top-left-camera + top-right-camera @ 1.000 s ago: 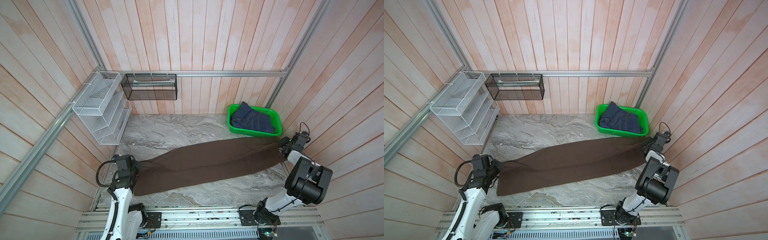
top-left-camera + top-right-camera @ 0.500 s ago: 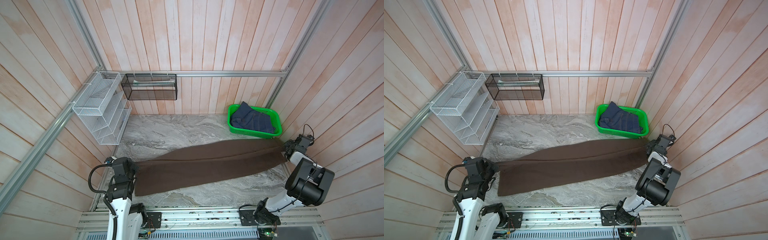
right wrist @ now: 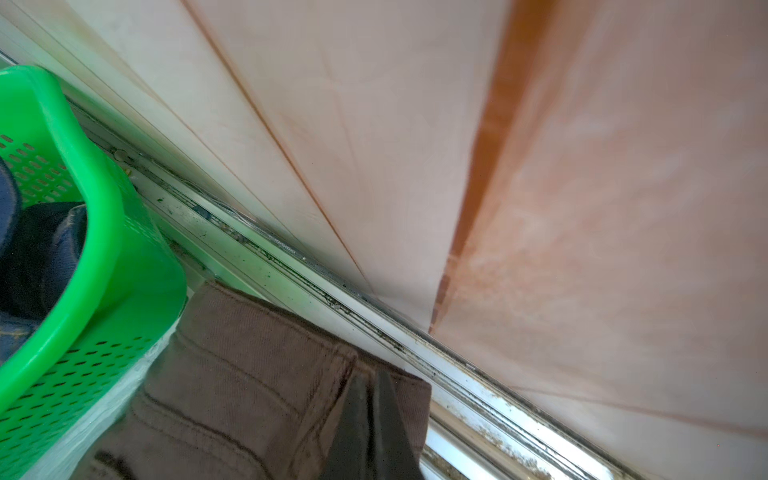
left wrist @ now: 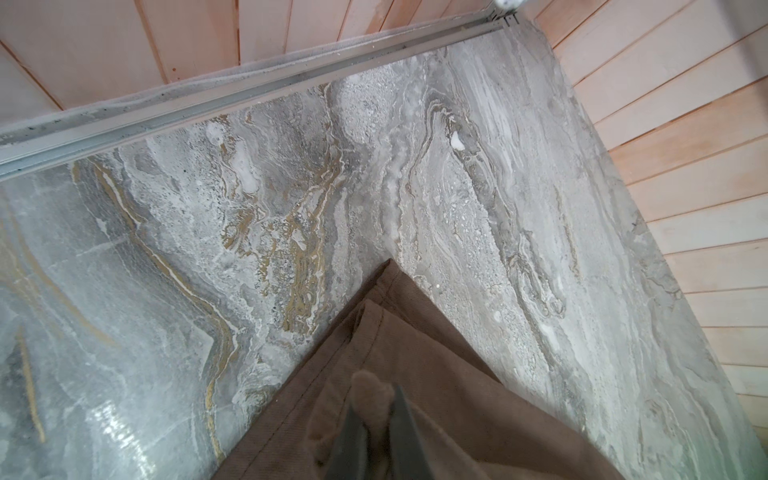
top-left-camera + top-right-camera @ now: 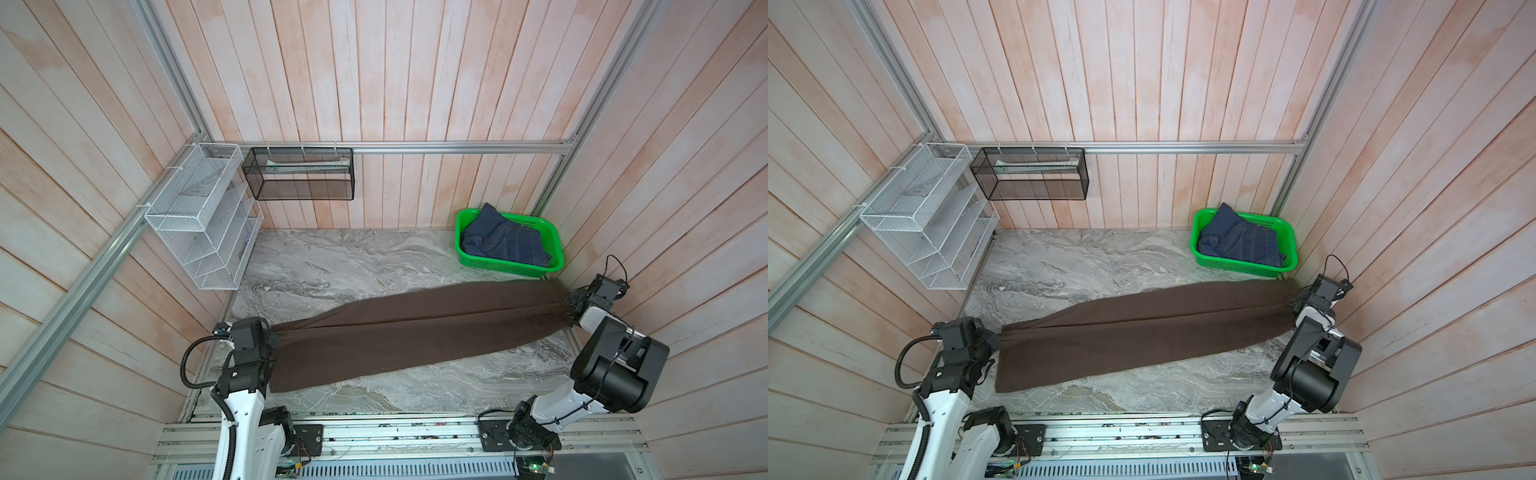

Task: Fold and stack the trousers

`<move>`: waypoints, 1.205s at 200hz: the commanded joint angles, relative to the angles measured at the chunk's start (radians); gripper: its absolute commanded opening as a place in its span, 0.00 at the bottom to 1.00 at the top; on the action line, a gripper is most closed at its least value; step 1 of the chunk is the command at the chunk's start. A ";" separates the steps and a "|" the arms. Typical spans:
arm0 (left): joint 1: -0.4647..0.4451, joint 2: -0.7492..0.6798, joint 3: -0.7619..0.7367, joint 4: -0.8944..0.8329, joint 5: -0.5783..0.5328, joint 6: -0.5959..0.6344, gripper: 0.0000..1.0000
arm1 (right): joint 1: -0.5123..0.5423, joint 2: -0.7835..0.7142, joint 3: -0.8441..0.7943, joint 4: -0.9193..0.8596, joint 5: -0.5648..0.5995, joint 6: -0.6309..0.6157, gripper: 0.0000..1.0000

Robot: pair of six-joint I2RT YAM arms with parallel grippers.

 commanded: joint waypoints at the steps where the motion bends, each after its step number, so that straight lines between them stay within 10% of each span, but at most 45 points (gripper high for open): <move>1: 0.004 -0.046 0.019 -0.028 -0.080 -0.033 0.00 | -0.015 -0.060 0.003 -0.007 0.077 0.010 0.00; 149: -0.003 0.019 -0.037 -0.014 -0.084 -0.075 0.12 | -0.017 -0.029 -0.058 -0.074 0.220 -0.022 0.00; 210: -0.007 0.011 -0.020 -0.038 -0.089 -0.089 0.62 | -0.015 -0.023 -0.044 -0.108 0.277 -0.010 0.30; 241: -0.008 0.003 0.028 -0.049 -0.092 -0.081 0.67 | 0.010 -0.067 -0.018 -0.155 0.298 0.009 0.40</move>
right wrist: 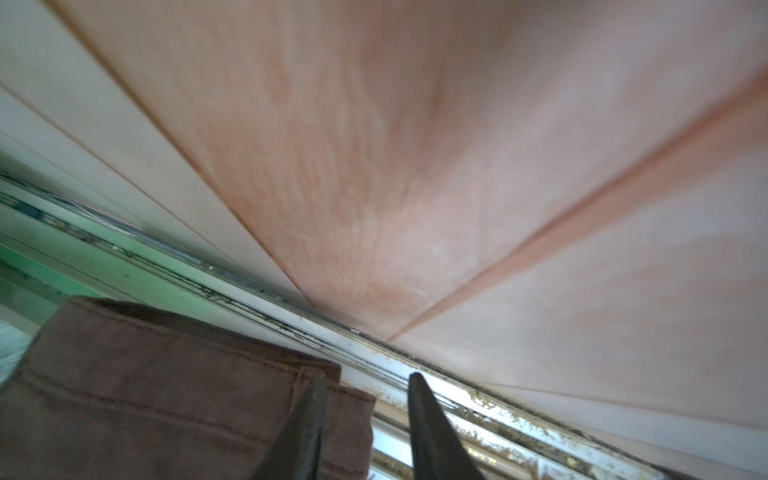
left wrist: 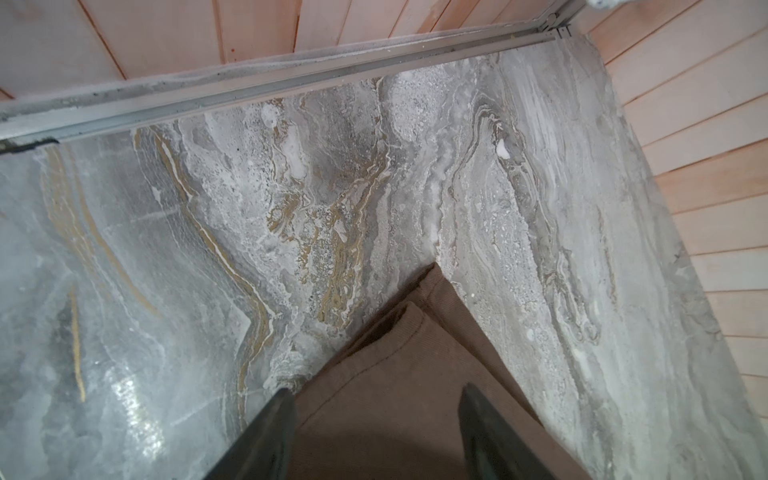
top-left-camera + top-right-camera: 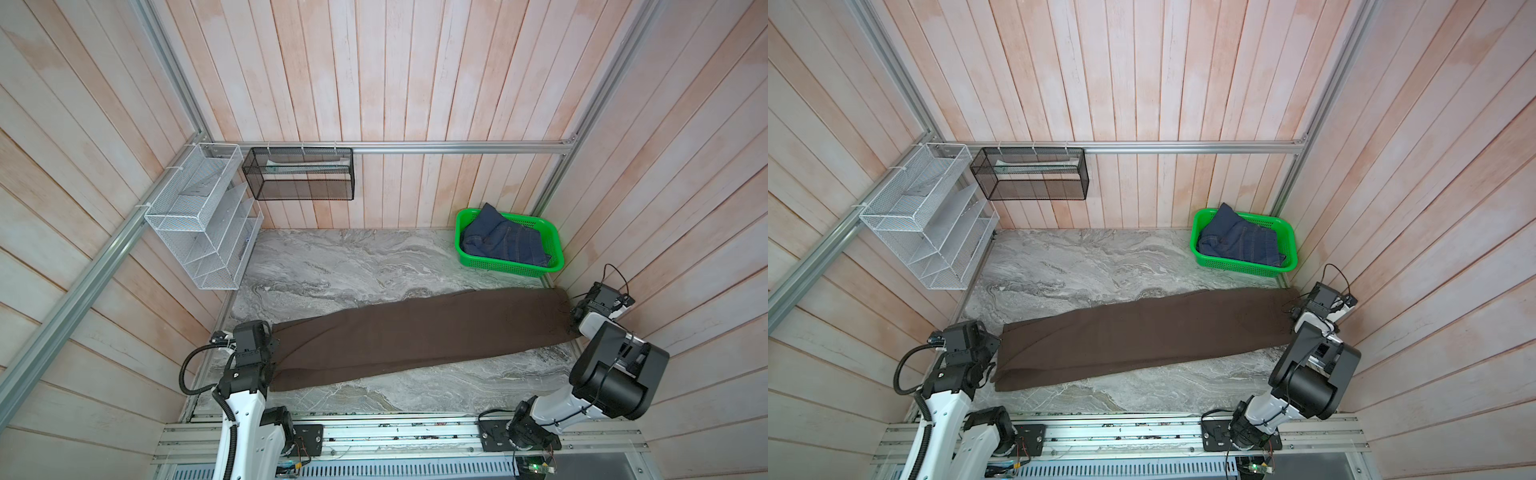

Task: Fold and stack the trousers

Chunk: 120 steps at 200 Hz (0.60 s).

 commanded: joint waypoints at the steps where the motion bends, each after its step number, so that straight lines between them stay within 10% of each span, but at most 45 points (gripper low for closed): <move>1: -0.003 -0.015 0.054 -0.017 -0.028 0.006 0.67 | 0.019 -0.036 0.041 -0.061 0.048 0.015 0.40; 55: -0.037 0.071 0.177 0.010 0.118 0.073 0.64 | 0.169 -0.292 0.018 -0.161 -0.153 0.134 0.51; 120: -0.339 0.338 0.168 0.059 0.230 0.047 0.52 | 0.629 -0.356 -0.056 -0.251 -0.373 0.318 0.40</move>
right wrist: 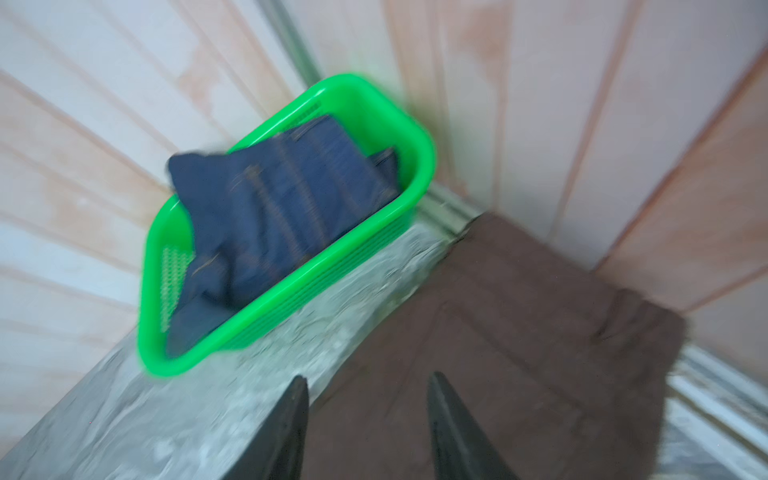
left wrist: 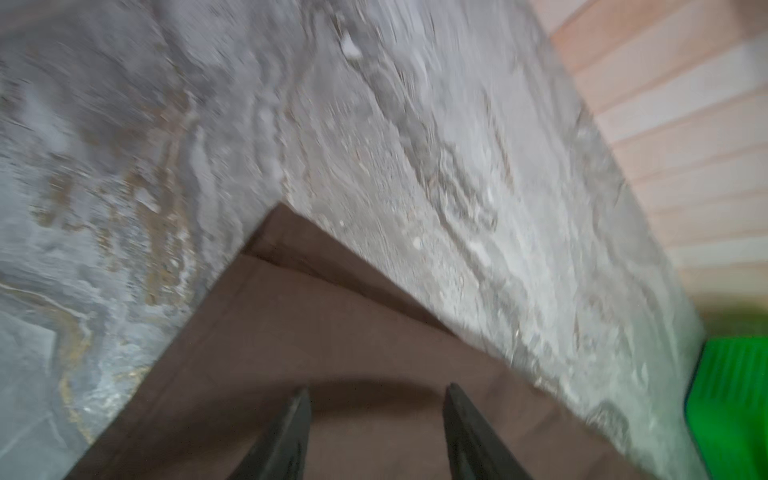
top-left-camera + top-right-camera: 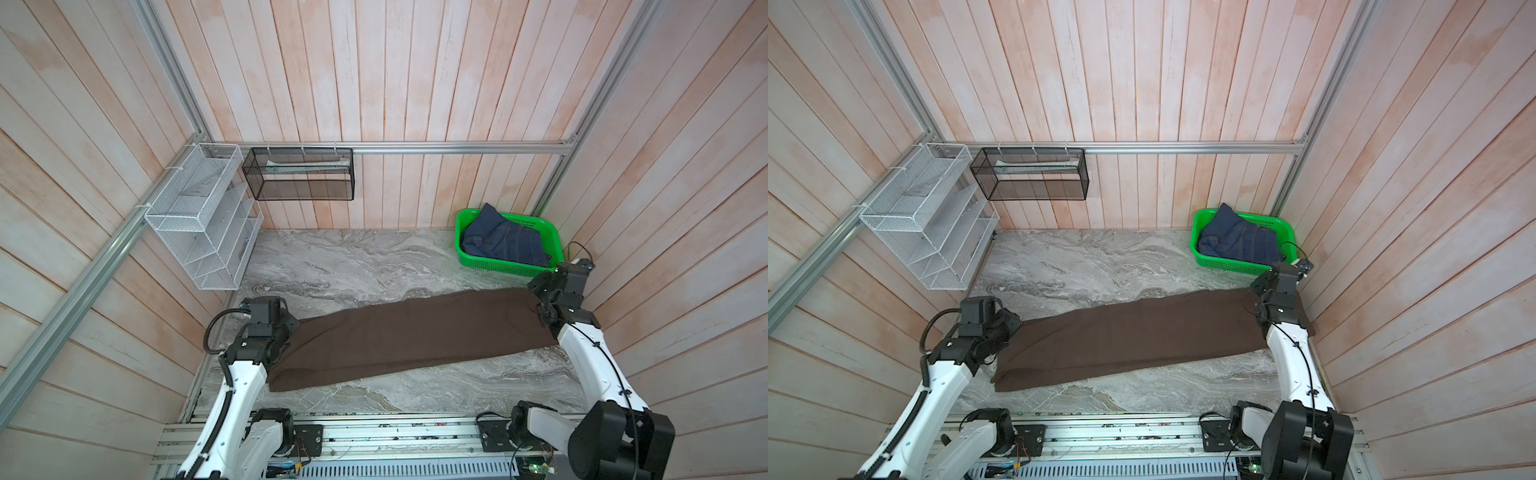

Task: Fold and stack the trousers

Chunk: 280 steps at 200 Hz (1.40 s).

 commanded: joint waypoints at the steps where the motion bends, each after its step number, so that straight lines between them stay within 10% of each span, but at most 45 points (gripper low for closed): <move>1: -0.081 0.064 -0.023 0.026 0.060 -0.016 0.52 | 0.135 0.061 -0.036 -0.102 -0.127 0.099 0.40; 62: -0.127 0.154 -0.137 0.064 0.103 -0.030 0.52 | 0.466 0.325 0.019 -0.142 -0.119 0.099 0.35; 141: -0.051 0.402 -0.099 0.179 -0.006 0.062 0.56 | 0.383 0.533 -0.020 -0.125 -0.072 0.099 0.35; 224: -0.044 0.789 0.290 0.218 0.052 0.298 0.56 | 0.295 0.441 -0.153 -0.085 -0.148 0.185 0.31; 280: -0.043 0.526 0.295 0.155 -0.004 0.309 0.65 | 0.297 0.335 -0.194 -0.095 -0.165 0.227 0.31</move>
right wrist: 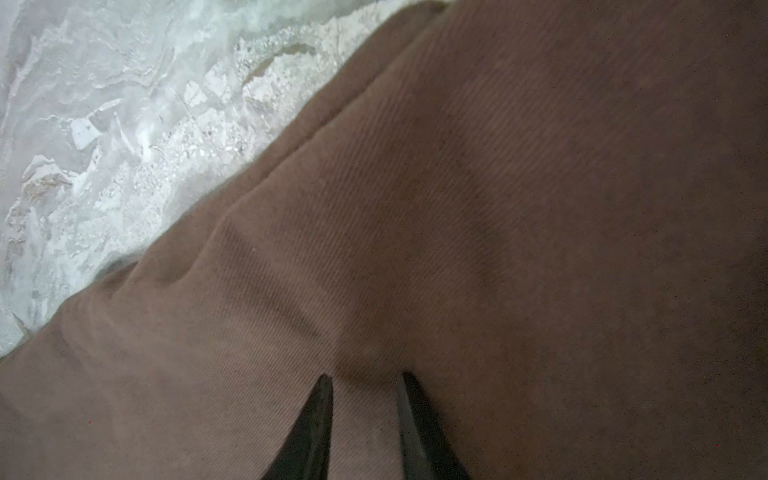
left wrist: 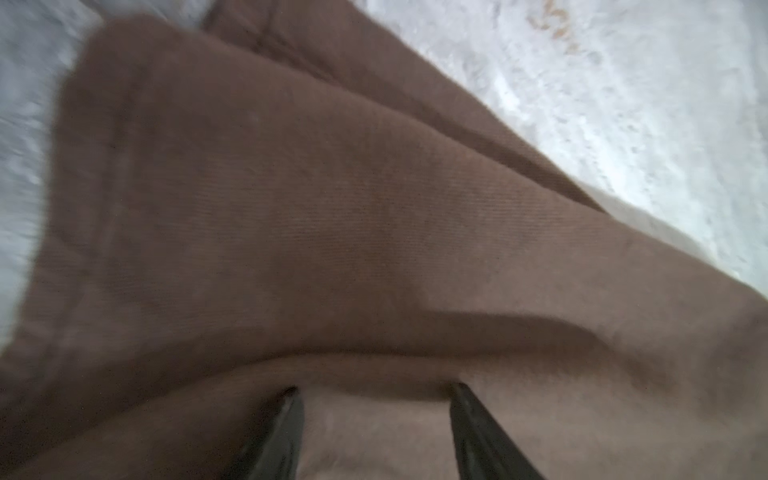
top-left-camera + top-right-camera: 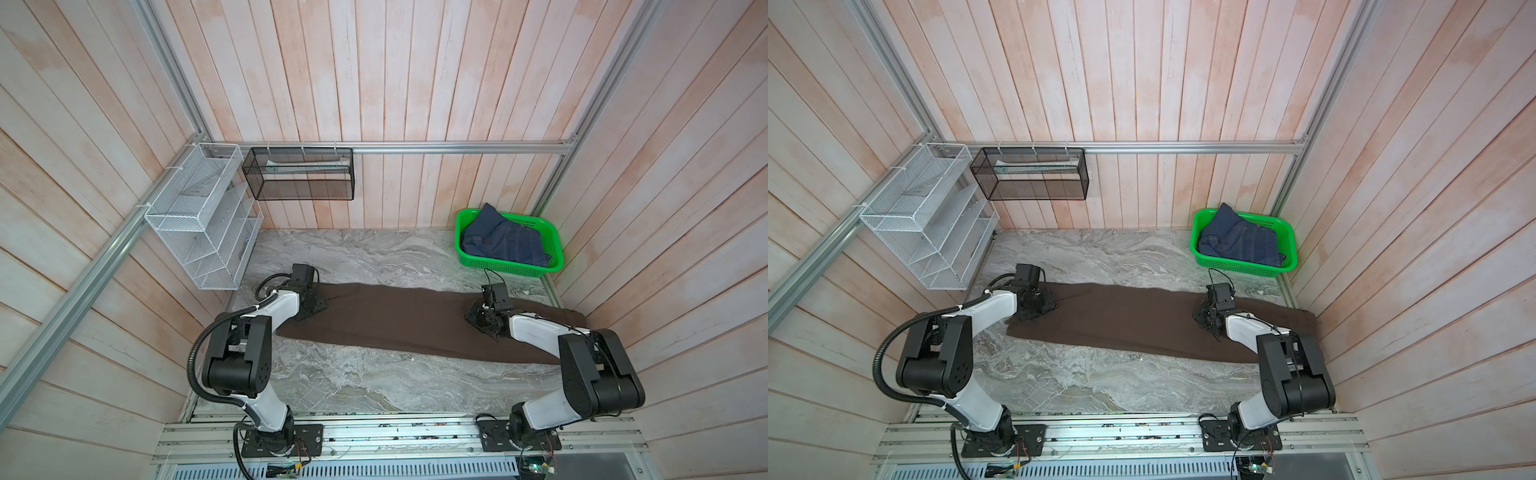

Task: Fold and stack the trousers
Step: 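Grasp the leg hem with the left gripper while right gripper grasps mid-trousers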

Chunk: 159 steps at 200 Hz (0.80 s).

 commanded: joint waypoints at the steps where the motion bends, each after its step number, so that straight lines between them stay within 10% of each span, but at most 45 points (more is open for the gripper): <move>1: 0.007 -0.180 -0.003 -0.043 -0.058 0.015 0.66 | -0.001 -0.010 -0.037 -0.163 0.007 0.032 0.31; 159: 0.305 -0.172 -0.178 0.041 0.077 -0.109 0.71 | 0.119 0.004 0.076 -0.185 0.000 0.036 0.31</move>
